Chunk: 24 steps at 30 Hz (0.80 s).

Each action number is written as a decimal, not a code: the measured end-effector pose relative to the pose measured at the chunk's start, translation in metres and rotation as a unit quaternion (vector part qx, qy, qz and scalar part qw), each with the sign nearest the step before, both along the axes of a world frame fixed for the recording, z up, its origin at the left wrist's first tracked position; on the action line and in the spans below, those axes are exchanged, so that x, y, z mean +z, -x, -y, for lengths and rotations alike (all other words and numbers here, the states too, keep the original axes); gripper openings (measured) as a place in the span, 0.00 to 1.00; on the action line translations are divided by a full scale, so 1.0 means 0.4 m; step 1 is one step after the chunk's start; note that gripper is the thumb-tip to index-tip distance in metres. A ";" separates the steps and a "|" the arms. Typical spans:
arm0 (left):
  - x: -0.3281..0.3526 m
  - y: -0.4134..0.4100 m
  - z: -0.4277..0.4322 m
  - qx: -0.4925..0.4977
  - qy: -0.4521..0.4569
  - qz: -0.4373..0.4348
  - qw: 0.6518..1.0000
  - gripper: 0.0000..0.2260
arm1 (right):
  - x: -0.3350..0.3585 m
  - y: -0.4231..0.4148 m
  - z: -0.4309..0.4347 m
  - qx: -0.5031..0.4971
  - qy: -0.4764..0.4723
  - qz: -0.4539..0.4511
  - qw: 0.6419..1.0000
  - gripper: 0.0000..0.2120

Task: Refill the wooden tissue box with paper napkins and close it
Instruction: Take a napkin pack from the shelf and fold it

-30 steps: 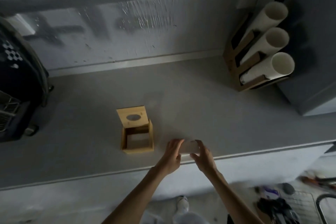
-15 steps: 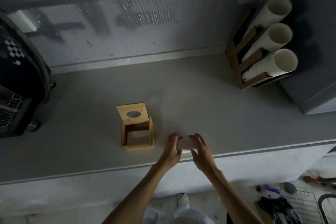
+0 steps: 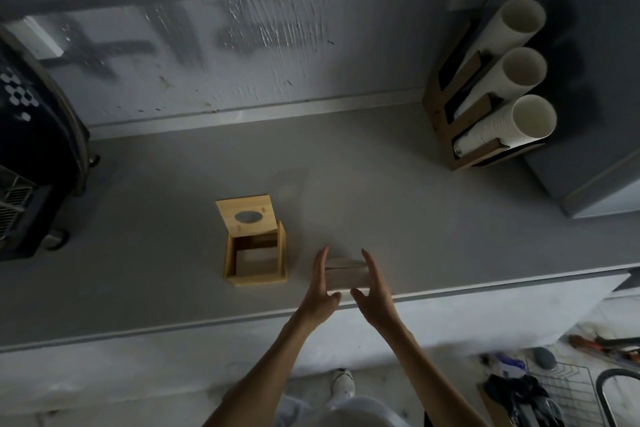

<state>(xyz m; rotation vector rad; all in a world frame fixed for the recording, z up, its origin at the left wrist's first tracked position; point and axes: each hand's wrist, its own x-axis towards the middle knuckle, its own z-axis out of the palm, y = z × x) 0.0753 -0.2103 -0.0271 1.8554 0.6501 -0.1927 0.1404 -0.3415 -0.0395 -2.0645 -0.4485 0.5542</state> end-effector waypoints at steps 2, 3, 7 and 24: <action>0.002 -0.002 0.002 -0.001 0.003 0.001 1.000 0.46 | -0.001 0.001 -0.002 0.000 -0.004 -0.001 1.000 0.41; 0.001 -0.001 0.002 -0.009 0.001 -0.001 1.000 0.46 | -0.002 0.000 -0.002 0.000 -0.005 -0.002 1.000 0.41; 0.003 0.001 0.002 -0.011 0.006 -0.001 1.000 0.48 | -0.009 -0.002 0.004 -0.001 -0.007 0.001 1.000 0.41; -0.006 0.009 -0.046 -0.072 -0.130 0.014 0.989 0.22 | -0.001 -0.050 0.057 0.053 0.089 0.095 0.990 0.23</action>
